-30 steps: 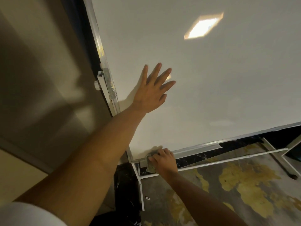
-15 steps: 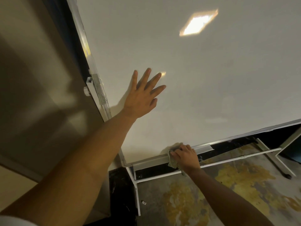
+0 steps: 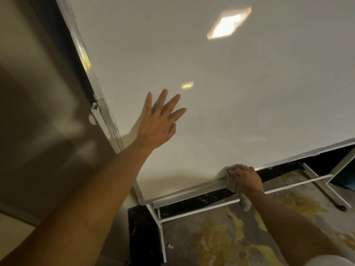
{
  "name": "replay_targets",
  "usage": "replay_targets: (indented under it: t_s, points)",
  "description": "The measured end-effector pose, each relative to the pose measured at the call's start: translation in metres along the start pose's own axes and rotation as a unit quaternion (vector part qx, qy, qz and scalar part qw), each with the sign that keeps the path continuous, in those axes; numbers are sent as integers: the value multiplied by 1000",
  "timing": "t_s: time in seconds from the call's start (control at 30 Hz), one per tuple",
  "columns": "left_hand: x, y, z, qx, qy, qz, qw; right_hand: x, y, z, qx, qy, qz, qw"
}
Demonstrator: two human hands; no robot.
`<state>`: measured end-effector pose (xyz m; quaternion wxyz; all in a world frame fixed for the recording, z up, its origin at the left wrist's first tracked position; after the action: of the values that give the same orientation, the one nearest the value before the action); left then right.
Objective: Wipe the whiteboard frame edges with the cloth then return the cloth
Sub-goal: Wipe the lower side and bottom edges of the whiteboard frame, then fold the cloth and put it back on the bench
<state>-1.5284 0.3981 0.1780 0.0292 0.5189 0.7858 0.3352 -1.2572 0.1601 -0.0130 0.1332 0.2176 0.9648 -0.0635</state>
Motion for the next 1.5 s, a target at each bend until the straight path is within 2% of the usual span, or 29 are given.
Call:
replay_targets:
  t_s: [0.1, 0.2, 0.27, 0.33, 0.4, 0.43, 0.47, 0.5, 0.6, 0.67, 0.7, 0.73, 0.83, 0.87, 0.9, 0.97, 1.03, 1.13, 1.17, 1.27, 1.37, 1.43, 1.5]
  points:
    - [-3, -1, 0, 17, 26, -4, 1000, -13, 8, 4, 16, 66, 47, 997]
    - [-10, -2, -5, 53, 42, -21, 997, -25, 11, 1, 24, 167, 182, 969]
    - [-20, -1, -9, 69, 46, -36, 996, -39, 10, -8, 24, 313, 282, 907]
    - [-44, 4, -11, 66, 6, -12, 998, -58, 7, -20, 9, 404, 355, 843]
    - [-80, 14, -11, 58, -95, 16, 994, -75, 3, -40, -31, 474, 399, 784]
    - [-104, 21, -11, 56, -168, -4, 984, -84, -2, -53, -60, 506, 409, 757]
    - [-126, 30, -11, 64, -253, -52, 964, -90, -5, -66, -89, 528, 415, 736]
    - [-149, 41, -14, 90, -344, -115, 928, -96, -10, -79, -114, 547, 420, 715]
    - [-218, 79, -25, 167, -562, -257, 768, -104, -32, -113, -168, 603, 414, 661]
    - [-260, 99, -32, 187, -673, -270, 663, -106, -52, -125, -180, 632, 405, 635]
    - [-277, 104, -35, 195, -700, -257, 638, -107, -63, -128, -185, 650, 404, 616]
    - [-293, 108, -38, 207, -707, -237, 634, -111, -74, -128, -193, 667, 407, 593]
    - [-324, 115, -35, 221, -693, -189, 659, -125, -111, -127, -197, 739, 401, 505]
    - [-334, 120, -31, 215, -695, -176, 663, -133, -124, -127, -201, 752, 388, 493]
    - [-341, 125, -30, 207, -701, -170, 661, -141, -136, -127, -205, 755, 369, 501]
    - [-355, 139, -25, 194, -733, -176, 628, -157, -156, -129, -232, 751, 328, 524]
    - [-371, 154, -18, 194, -774, -190, 572, -178, -171, -128, -271, 741, 315, 527]
    - [-408, 184, -11, 217, -822, -222, 477, -221, -182, -120, -299, 704, 369, 528]
    - [-420, 195, -8, 228, -828, -226, 460, -235, -182, -117, -298, 696, 390, 524]
    - [-455, 234, 3, 241, -838, -206, 444, -276, -172, -105, -295, 675, 445, 509]
    - [-482, 279, 18, 254, -857, -211, 395, -311, -158, -93, -260, 661, 516, 479]
    - [-500, 309, 27, 264, -867, -208, 369, -331, -150, -82, -232, 693, 520, 443]
    - [-518, 332, 34, 276, -874, -195, 350, -348, -141, -75, -204, 748, 481, 409]
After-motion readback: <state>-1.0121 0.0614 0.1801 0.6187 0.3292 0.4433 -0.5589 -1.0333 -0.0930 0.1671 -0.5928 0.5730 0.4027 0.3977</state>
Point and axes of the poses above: each hand's wrist, its own y-axis towards the middle knuckle, its own z-axis out of the palm, x = y × z, the point moved 1 cm from there along y, towards the middle knuckle, and after that the axes turned 15 degrees about -y, right-handed, at the moved point
